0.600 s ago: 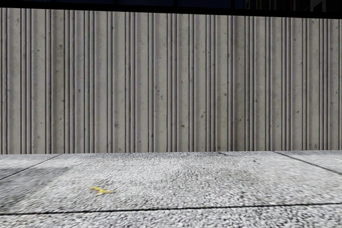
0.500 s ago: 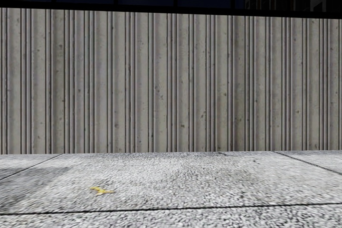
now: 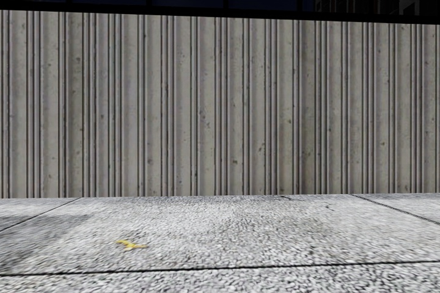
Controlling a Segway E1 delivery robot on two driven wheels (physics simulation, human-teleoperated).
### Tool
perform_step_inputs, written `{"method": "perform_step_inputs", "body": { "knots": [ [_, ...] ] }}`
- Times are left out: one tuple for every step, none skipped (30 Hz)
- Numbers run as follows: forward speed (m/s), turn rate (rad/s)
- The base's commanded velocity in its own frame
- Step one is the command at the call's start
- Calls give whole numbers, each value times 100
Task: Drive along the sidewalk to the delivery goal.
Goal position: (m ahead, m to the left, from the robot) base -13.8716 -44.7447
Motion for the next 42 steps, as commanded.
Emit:
{"method": "perform_step_inputs", "body": {
  "knots": [
    [0,0],
    [0,0],
    [0,0],
    [0,0],
    [0,0],
    [0,0],
    [0,0],
    [0,0],
    [0,0],
    [0,0],
    [0,0],
    [0,0],
    [11,0],
    [11,0],
    [27,-4],
    [50,-7],
    [66,-12],
    [79,-14],
    [79,-14],
    [102,-19],
    [124,-20],
    [132,-21],
    [134,-21],
    [134,-21],
    [135,-21],
    [135,-21],
    [135,-22],
    [135,-22],
    [135,-25],
    [135,-27],
    [135,-27],
    [135,-28],
    [135,-28],
    [135,-29],
    [135,-30],
    [135,-35],
    [135,-35],
    [135,-52],
    [135,-64],
    [135,-66],
    [135,-66],
    [135,-67]
  ]
}}
